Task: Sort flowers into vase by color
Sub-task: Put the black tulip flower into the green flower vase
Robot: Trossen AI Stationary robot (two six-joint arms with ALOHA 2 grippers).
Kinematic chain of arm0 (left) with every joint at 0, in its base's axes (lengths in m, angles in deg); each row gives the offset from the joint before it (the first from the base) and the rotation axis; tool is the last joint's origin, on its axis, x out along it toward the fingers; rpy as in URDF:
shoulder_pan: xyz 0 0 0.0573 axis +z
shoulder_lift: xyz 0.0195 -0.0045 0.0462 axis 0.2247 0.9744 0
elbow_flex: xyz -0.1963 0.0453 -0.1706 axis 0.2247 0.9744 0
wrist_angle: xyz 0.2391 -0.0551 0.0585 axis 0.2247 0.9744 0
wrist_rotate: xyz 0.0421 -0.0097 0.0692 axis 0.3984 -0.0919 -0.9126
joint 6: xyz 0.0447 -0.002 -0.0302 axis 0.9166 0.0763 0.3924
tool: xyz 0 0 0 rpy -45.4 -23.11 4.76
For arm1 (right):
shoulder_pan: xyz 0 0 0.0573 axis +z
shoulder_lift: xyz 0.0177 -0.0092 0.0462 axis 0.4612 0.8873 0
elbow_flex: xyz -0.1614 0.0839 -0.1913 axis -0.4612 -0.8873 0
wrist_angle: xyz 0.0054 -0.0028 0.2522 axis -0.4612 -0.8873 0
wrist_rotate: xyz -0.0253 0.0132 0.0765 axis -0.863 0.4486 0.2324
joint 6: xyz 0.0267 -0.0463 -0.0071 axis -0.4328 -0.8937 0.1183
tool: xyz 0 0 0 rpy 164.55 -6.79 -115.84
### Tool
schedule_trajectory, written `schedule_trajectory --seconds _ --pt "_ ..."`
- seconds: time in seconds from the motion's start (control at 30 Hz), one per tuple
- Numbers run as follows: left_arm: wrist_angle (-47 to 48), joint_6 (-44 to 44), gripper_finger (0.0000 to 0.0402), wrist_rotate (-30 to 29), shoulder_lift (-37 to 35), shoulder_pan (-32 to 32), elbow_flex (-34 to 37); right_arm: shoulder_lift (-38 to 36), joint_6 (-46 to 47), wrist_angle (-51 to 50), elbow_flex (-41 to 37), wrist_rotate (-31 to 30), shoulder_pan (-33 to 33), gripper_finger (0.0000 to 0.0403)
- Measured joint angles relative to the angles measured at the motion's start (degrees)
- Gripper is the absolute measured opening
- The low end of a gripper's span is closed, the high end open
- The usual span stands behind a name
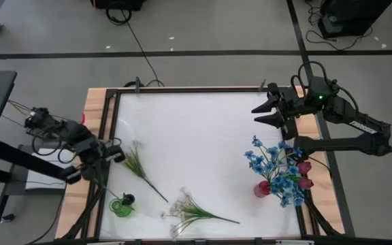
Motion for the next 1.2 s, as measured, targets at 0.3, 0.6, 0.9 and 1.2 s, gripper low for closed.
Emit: schedule_trajectory --seconds 0.3,0.6,0.9,1.2 --pt "2.6 2.3 0.0007 -3.2 -0.1 -8.1 0.0 0.0 0.0 0.0 0.0 0.0 0.0 0.0151" --pt "5.3 9.1 0.0007 -8.3 -0.1 -14.2 0.0 0.0 0.0 0.0 0.0 0.0 0.0 0.0151" --pt "7.5 8.6 0.0007 -9.7 -0.1 -14.4 4.5 0.0 0.0 0.0 0.0 0.0 0.0 0.0151" --pt "1.8 8.2 0.0063 -13.0 -0.1 -14.3 9.5 0.0 0.0 0.0 0.0 0.0 0.0 0.0151"
